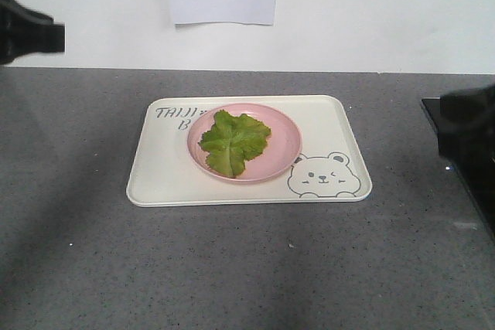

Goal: Transfer vegetables to tray and serve
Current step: 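Open both grippers and raise them away from the tray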

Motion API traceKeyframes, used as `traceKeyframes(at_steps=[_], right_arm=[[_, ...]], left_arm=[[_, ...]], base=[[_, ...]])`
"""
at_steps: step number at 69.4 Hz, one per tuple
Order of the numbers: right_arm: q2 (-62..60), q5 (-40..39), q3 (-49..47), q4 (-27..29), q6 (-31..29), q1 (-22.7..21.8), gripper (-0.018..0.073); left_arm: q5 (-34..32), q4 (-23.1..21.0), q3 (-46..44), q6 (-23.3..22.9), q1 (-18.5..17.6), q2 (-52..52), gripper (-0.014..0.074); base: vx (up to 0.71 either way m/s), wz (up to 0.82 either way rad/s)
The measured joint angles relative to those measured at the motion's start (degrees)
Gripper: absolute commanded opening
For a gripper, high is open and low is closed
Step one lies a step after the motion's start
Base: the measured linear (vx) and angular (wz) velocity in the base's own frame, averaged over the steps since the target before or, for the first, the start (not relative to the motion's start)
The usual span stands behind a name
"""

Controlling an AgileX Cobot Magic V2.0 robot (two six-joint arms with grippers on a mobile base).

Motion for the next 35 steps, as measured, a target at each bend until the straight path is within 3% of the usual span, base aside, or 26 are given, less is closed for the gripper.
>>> traceKeyframes(at_steps=[17, 25, 35], right_arm=[[-14.88, -6.91, 19.88, -0.10, -0.69, 0.00, -0.0008], [-19.51, -9.07, 24.90, -0.10, -0.69, 0.00, -0.0008], [-22.37, -9.20, 27.21, -0.10, -0.69, 0.00, -0.0008]], left_arm=[[-14.30, 0.00, 30.92, -0.90, 0.00, -15.74, -0.0008], [-19.64, 0.00, 38.62, -3.48, 0.00, -20.09, -0.0008], [-22.04, 0.00, 41.54, -4.73, 0.00, -23.02, -0.0008]], base=[[0.00, 0.00], [0.00, 0.00], [0.00, 0.00]])
